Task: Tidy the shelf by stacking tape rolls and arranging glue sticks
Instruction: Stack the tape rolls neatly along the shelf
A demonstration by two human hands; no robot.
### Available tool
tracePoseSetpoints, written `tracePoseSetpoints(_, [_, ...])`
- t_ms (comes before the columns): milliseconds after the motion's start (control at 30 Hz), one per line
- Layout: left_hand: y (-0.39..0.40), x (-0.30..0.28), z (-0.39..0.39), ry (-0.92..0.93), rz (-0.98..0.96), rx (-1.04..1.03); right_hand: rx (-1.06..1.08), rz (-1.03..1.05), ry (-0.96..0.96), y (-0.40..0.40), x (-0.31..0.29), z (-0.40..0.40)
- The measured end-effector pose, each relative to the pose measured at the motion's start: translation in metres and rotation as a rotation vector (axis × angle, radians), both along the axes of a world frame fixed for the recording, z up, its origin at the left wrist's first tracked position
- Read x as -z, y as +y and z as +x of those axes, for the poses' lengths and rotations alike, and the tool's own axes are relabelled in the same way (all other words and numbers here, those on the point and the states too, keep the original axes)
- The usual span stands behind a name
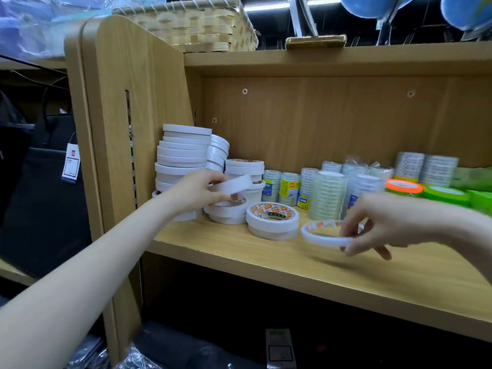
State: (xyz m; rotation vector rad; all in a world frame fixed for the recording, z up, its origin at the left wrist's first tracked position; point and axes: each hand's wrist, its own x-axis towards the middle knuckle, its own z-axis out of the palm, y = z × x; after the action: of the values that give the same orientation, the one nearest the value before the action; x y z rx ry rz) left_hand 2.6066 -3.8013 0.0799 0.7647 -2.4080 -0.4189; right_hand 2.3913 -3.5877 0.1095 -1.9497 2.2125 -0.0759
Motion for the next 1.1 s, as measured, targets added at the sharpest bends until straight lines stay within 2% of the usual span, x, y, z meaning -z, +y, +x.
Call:
tracePoseSetpoints(100, [0.002,-0.005,0.0,-0.02,-0.011,-0.003,-0.041,0.026,-0.005,-0.006,0.011,0.009])
tracePoseSetpoints(200, [0.001,-0.005,0.002,-0.113,-0.064,-0.044,-0.081,-0.251,-0.082,-0.025,0.004,0.015])
tracePoseSetpoints(267, [0.002,-0.002,0.003,-0.216,-0.114,-0.092,-0.16,-0.339,0.027,-0.044,0.004,0.021])
tracePoseSetpoints(333, [0.002,0.001,0.001,-0.321,-0.191,-0.117,-0.212,-0.279,0.127,-0.064,0.013,0.026])
tracePoseSetpoints(500, [0.0,0.004,0.001,-0.397,-0.231,-0.106,-0.202,-0.18,0.134,-0.085,0.025,0.023])
tracePoseSetpoints(567, [-0.001,0.004,0.0,-0.379,-0.203,-0.075,-0.226,-0.158,0.141,-0.082,0.023,0.019])
tracePoseSetpoints(633, [-0.002,0.001,0.002,-0.322,-0.081,-0.017,-0.249,-0.157,0.098,-0.079,0.019,0.015])
tracePoseSetpoints(733, [-0.007,-0.006,0.012,-0.251,0.056,0.048,-0.197,-0.316,-0.108,-0.081,0.008,0.012])
tracePoseSetpoints(833, [-0.01,-0.01,0.022,-0.21,0.122,0.087,-0.183,-0.469,-0.113,-0.095,0.003,0.014])
tracePoseSetpoints(933, [-0.01,-0.013,0.03,-0.139,0.204,0.137,-0.237,-0.507,-0.183,-0.113,0.007,0.028])
tracePoseSetpoints(1100, [-0.005,-0.022,0.045,-0.087,0.28,0.217,-0.314,-0.579,-0.403,-0.119,0.007,0.038])
